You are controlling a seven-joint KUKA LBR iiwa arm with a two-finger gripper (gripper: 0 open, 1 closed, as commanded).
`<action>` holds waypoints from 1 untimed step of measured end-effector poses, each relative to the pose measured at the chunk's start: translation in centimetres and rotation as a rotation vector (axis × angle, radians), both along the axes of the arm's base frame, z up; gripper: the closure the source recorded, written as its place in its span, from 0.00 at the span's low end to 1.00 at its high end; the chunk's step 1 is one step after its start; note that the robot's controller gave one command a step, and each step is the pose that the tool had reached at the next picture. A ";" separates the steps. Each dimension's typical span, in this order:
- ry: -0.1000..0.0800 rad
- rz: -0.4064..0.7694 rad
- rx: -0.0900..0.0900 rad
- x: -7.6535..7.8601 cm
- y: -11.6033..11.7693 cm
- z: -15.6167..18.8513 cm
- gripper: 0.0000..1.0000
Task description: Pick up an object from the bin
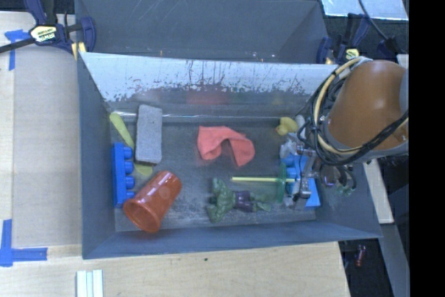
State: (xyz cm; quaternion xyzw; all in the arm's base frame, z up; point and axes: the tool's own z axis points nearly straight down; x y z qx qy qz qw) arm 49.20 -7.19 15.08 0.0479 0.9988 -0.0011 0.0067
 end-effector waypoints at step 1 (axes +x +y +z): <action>0.012 -0.105 0.003 -0.9 -2.6 -0.5 0.00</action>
Offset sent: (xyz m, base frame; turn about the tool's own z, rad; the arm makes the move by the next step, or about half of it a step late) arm -0.0100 0.0143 -0.0808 -0.1003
